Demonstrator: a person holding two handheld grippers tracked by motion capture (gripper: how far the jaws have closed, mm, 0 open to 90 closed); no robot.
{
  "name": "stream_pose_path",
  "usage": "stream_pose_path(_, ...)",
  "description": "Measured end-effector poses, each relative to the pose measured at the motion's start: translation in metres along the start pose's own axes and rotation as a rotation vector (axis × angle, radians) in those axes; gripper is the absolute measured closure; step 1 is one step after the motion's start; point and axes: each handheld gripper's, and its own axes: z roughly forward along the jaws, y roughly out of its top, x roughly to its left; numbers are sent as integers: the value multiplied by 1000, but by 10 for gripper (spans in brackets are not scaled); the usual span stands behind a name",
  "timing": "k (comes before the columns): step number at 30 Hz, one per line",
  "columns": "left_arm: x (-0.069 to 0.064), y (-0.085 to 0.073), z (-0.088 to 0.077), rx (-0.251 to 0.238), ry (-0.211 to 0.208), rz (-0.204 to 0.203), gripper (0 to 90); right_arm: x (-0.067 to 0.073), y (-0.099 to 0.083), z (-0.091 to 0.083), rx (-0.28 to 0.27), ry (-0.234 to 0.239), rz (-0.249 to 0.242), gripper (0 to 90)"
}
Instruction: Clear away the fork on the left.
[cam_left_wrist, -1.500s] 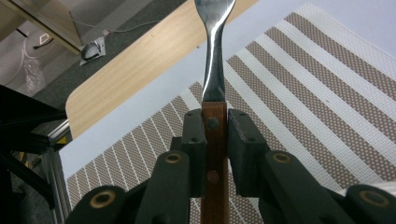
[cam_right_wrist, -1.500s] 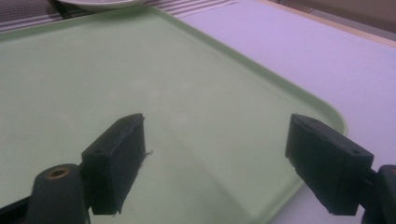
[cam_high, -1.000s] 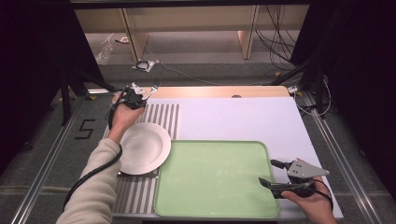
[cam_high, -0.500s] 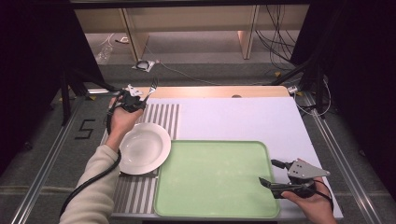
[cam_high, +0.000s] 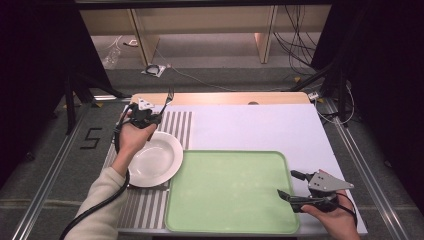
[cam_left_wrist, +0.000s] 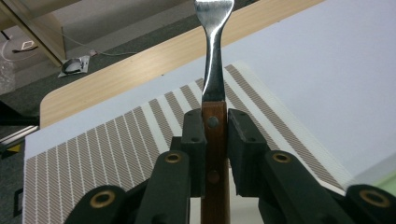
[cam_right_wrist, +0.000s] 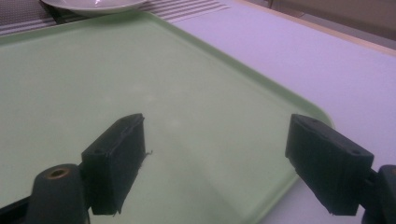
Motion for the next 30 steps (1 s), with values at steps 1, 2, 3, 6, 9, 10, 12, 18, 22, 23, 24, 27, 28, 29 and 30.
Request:
stream_pose_path(1, -1, -1, -2, 4, -5, 2, 773, 0, 0, 0, 0, 1, 0, 210)
stream_pose_path(2, -4, -1, -3, -3, -12, -6, 773, 0, 0, 1, -8, 5, 1, 210)
stream_pose_path(3, -7, -2, -6, -4, -19, -7, 773, 0, 0, 0, -7, 4, 1, 209)
stream_pose_path(6, -17, -3, -12, -3, -29, 4, 774, 0, 0, 0, -8, 5, 3, 210)
stream_pose_path(9, -26, -4, -20, -13, -39, 13, 773, 0, 0, 1, -11, 7, 6, 210)
stream_pose_path(10, -30, -4, -22, -15, -45, 17, 773, 0, 0, 0, -4, 4, 4, 209)
stream_pose_path(12, -36, -5, -24, -10, -50, 24, 773, 1, 0, 0, -8, 6, 4, 209)
stream_pose_path(18, -52, -8, -30, -4, -74, 45, 773, 0, 0, -1, 0, 2, 4, 210)
stream_pose_path(22, -67, -13, -35, 16, -99, 65, 773, 0, 0, 0, -8, 7, 8, 209)
stream_pose_path(23, -70, -14, -36, 20, -105, 68, 773, 0, 0, 0, 2, 3, 5, 209)
stream_pose_path(24, -74, -16, -37, 21, -115, 70, 773, 0, 0, 0, 1, 3, 4, 209)
stream_pose_path(27, -88, -21, -43, 23, -143, 78, 773, 0, 0, 0, 0, 3, 4, 209)
stream_pose_path(28, -90, -22, -44, 27, -147, 82, 773, 0, 0, 0, 1, 3, 4, 209)
stream_pose_path(29, -93, -24, -45, 30, -156, 82, 773, 0, 0, 0, 1, 4, 4, 209)
stream_pose_path(30, -96, -26, -46, 27, -165, 78, 773, 0, 0, 0, -2, 5, 5, 209)
